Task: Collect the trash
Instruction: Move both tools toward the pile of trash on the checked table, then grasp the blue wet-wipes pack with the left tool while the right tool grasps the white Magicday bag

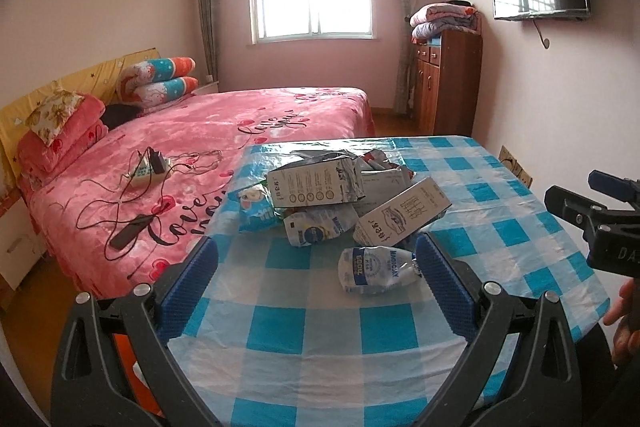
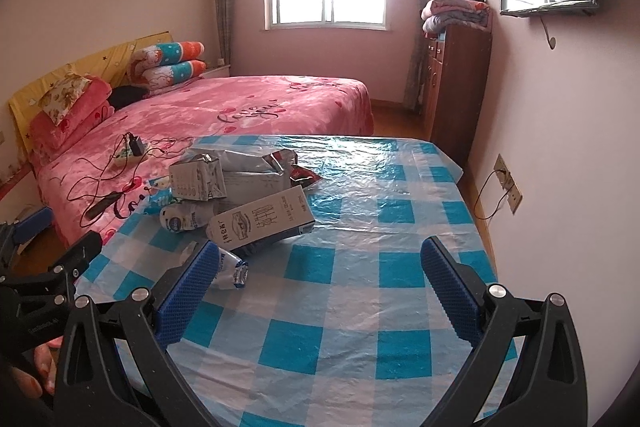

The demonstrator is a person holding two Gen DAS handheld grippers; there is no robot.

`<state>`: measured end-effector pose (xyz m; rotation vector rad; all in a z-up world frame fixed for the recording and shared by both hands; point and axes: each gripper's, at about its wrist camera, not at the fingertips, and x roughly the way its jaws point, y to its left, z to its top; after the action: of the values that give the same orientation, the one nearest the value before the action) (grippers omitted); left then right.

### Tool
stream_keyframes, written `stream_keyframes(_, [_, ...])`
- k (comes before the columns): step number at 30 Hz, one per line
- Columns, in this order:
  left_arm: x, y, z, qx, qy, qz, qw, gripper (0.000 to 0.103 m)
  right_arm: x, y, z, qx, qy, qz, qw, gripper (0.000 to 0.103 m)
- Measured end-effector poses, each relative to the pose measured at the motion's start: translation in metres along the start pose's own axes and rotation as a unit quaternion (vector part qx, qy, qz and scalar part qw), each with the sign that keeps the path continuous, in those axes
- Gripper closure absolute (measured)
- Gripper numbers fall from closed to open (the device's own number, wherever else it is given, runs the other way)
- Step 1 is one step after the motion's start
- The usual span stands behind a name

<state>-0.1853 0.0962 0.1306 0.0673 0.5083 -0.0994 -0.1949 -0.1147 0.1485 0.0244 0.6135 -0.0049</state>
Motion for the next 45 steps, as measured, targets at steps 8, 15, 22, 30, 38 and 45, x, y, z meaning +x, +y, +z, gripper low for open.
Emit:
stream_keyframes(8, [-0.002, 0.000, -0.009, -0.012, -0.043, -0.018, 0.9988, 0.004, 0.007, -0.007, -0.008, 0.003, -0.008, -0.001, 1.000, 0.004])
stream_keyframes(15, [0.006, -0.006, -0.014, -0.004, -0.032, -0.018, 0.9993, 0.004, 0.030, -0.012, -0.015, 0.001, 0.008, 0.017, 1.000, 0.004])
stream_keyframes(22, [0.032, 0.002, -0.018, -0.019, 0.020, -0.034, 0.9990, 0.004, 0.052, -0.015, -0.021, 0.010, 0.025, 0.046, 0.999, 0.004])
stream_keyframes(30, [0.074, 0.028, -0.019, -0.089, 0.086, -0.070, 0.9898, 0.004, 0.092, -0.026, -0.032, 0.061, 0.087, 0.095, 0.990, 0.004])
stream_keyframes(38, [0.129, 0.049, -0.008, -0.095, 0.127, -0.090, 0.9833, 0.004, 0.136, 0.001, -0.041, 0.074, 0.137, 0.213, 0.964, 0.004])
stream_keyframes(45, [0.165, 0.057, 0.003, -0.084, 0.139, -0.113, 0.9803, 0.004, 0.160, 0.029, -0.036, 0.066, 0.161, 0.270, 0.947, 0.010])
